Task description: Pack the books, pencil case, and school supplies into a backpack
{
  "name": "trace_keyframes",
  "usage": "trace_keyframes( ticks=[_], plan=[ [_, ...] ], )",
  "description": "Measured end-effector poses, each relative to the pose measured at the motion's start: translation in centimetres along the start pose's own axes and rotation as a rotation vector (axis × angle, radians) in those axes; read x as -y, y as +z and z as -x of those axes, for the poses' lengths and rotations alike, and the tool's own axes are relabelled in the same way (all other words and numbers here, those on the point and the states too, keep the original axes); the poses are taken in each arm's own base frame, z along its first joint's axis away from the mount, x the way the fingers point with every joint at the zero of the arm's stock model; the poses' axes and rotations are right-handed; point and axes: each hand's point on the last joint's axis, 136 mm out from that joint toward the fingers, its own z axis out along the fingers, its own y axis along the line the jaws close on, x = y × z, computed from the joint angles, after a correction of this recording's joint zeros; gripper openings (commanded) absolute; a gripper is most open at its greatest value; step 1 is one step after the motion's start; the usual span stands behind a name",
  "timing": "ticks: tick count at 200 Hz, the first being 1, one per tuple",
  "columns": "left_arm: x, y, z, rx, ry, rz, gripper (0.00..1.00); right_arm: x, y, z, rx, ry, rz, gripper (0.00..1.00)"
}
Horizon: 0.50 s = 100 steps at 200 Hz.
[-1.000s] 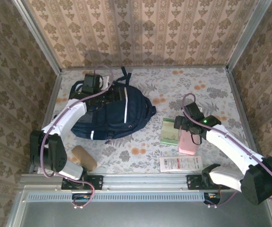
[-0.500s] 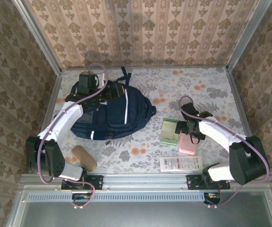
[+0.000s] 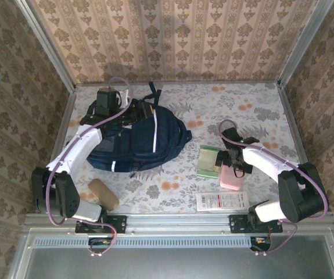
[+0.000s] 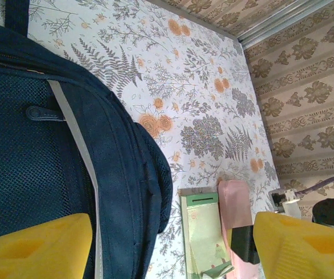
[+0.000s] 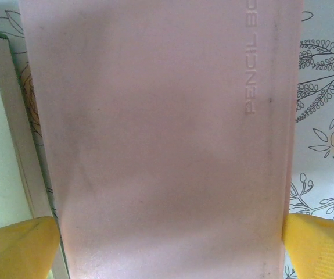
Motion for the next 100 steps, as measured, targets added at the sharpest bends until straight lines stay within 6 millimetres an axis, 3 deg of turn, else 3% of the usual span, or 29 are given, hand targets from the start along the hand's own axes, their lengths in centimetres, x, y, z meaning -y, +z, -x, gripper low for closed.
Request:
trace_keyframes(
  ticks=[100],
  plan=[
    [0.2,0.0,-0.1,-0.007,-0.002,-0.012,0.75,0.4,-1.1,0.3,0.030,0.027,0.023,1.00]
  ],
)
